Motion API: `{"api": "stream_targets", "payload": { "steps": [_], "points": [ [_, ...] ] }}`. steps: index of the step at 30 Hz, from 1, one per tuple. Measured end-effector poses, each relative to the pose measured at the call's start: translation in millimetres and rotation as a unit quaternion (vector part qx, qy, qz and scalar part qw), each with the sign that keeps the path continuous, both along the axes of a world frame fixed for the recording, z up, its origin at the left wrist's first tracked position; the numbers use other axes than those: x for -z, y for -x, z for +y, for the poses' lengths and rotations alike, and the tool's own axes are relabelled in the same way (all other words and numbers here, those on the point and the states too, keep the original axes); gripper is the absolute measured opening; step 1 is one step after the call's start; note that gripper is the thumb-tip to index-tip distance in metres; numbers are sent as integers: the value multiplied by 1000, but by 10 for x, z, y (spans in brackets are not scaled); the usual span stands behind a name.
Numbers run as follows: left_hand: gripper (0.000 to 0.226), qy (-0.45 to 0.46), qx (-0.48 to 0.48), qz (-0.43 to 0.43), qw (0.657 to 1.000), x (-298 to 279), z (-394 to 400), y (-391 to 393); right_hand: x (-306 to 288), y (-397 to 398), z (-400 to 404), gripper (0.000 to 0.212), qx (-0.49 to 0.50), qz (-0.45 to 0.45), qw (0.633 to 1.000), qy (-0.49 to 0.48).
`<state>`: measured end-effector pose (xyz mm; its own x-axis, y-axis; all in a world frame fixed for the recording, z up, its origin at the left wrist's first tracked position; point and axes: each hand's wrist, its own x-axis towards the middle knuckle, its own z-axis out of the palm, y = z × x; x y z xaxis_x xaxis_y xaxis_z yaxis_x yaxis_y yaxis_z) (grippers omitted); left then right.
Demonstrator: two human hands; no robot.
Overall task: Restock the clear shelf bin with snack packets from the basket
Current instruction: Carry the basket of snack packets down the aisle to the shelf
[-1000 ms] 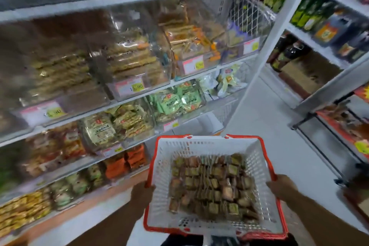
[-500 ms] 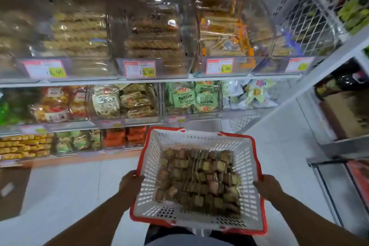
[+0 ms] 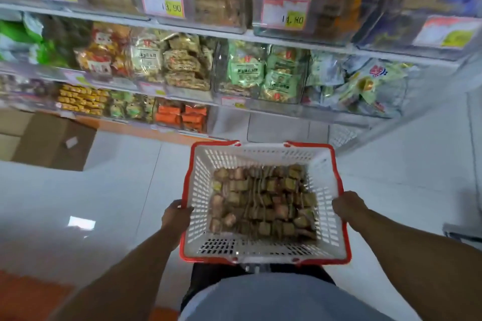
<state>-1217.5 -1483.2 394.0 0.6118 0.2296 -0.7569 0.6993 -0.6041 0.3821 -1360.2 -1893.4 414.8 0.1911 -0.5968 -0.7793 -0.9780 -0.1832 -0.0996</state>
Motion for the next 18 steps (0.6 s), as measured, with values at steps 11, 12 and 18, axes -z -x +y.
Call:
{"api": "stream_targets", "payload": {
  "steps": [11, 12, 18],
  "points": [
    [21, -50, 81, 15, 995, 898, -24, -364, 1130, 124, 148, 27, 47, 18, 998, -35],
    [20, -54, 99, 18, 993, 1051, -22, -428, 1309, 137, 196, 28, 55, 22, 998, -35],
    [19, -69, 180, 29, 981, 2049, 12, -673, 2305, 113, 381, 22, 86, 25, 996, -19]
  ]
}}
